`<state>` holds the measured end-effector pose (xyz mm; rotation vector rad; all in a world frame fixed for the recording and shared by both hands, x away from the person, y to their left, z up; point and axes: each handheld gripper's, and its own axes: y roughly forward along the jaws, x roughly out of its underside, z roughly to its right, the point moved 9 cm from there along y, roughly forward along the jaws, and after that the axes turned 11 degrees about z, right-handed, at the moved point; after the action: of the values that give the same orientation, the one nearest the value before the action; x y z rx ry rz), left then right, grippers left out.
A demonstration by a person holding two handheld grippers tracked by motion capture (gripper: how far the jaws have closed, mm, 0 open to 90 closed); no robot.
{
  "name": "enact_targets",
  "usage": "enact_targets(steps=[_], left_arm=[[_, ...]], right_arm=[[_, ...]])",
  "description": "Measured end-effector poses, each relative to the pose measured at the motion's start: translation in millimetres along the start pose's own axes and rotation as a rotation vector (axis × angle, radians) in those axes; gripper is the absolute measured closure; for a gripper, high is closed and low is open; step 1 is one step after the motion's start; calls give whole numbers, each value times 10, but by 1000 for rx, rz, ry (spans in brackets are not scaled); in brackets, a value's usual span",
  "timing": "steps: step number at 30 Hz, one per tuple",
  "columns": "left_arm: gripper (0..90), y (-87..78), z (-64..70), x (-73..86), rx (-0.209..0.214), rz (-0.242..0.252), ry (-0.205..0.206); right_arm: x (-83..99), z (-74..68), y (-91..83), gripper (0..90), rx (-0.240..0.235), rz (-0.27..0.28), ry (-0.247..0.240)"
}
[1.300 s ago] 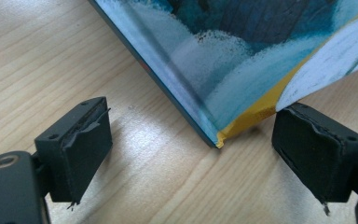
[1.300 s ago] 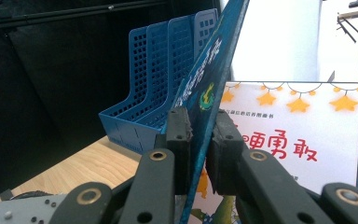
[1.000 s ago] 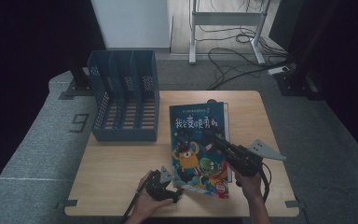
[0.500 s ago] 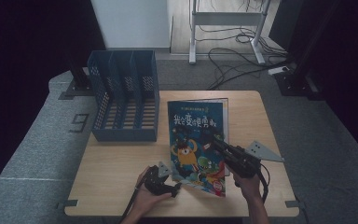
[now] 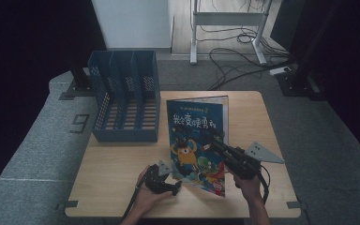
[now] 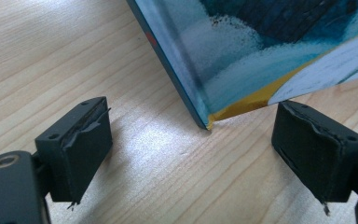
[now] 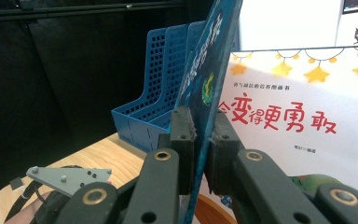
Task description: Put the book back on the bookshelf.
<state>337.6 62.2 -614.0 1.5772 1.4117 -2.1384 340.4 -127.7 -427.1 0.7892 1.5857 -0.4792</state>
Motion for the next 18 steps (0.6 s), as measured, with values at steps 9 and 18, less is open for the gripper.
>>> enact_targets(steps=[9, 18], left_arm=[[120, 9, -7, -7, -3, 0, -4], [120, 22, -9, -16, -7, 2, -6]], right_arm=[[9, 23, 1, 822, -1, -3, 5], [10, 23, 4, 822, -2, -2, -9]])
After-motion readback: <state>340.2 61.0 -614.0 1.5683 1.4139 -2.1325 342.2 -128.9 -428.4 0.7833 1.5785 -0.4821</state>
